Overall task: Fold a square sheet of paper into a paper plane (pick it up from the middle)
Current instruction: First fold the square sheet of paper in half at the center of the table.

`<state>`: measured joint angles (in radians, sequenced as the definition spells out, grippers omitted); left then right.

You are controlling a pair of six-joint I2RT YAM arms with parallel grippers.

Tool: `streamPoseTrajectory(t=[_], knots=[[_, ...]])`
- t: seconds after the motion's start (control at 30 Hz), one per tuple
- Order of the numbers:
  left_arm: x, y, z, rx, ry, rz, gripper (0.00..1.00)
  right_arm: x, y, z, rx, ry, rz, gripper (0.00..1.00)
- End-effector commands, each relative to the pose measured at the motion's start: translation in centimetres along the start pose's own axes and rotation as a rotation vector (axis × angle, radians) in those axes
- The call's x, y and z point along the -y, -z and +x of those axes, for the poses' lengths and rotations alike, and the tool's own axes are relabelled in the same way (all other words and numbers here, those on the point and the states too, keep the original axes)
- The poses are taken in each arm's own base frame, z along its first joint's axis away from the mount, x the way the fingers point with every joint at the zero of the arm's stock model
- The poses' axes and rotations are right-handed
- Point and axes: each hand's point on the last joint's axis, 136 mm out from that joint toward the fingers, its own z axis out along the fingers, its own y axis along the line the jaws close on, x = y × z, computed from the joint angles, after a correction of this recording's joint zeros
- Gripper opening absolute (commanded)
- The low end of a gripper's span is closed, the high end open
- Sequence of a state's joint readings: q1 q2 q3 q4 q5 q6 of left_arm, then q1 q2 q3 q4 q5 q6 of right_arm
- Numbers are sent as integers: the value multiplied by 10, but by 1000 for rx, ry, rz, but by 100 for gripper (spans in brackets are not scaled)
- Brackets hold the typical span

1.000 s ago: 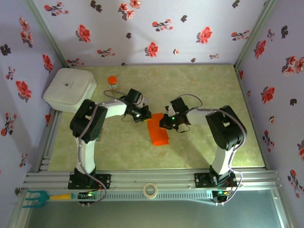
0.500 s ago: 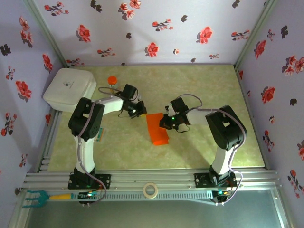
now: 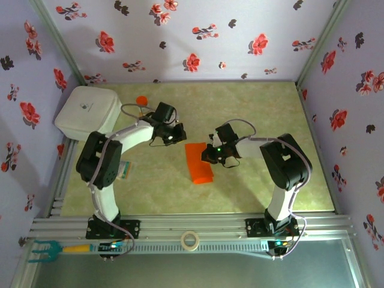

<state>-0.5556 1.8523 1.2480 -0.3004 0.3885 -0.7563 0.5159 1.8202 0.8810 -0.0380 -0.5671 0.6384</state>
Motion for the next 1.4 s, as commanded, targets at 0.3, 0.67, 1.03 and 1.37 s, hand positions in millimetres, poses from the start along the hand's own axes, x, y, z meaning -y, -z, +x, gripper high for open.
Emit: streamPoseTrajectory(t=[0.3, 0.67, 1.03, 1.37], knots=[[15, -36, 82, -177, 19, 129, 0, 57, -4, 29, -53, -112, 197, 0], [-40, -54, 117, -247, 40, 6, 0, 58, -5, 29, -56, -117, 202, 0], [-17, -26, 102, -185, -6, 2, 0, 58, -3, 29, -50, -117, 208, 0], [19, -25, 106, -196, 10, 136, 0, 58, -2, 28, -47, -116, 208, 0]])
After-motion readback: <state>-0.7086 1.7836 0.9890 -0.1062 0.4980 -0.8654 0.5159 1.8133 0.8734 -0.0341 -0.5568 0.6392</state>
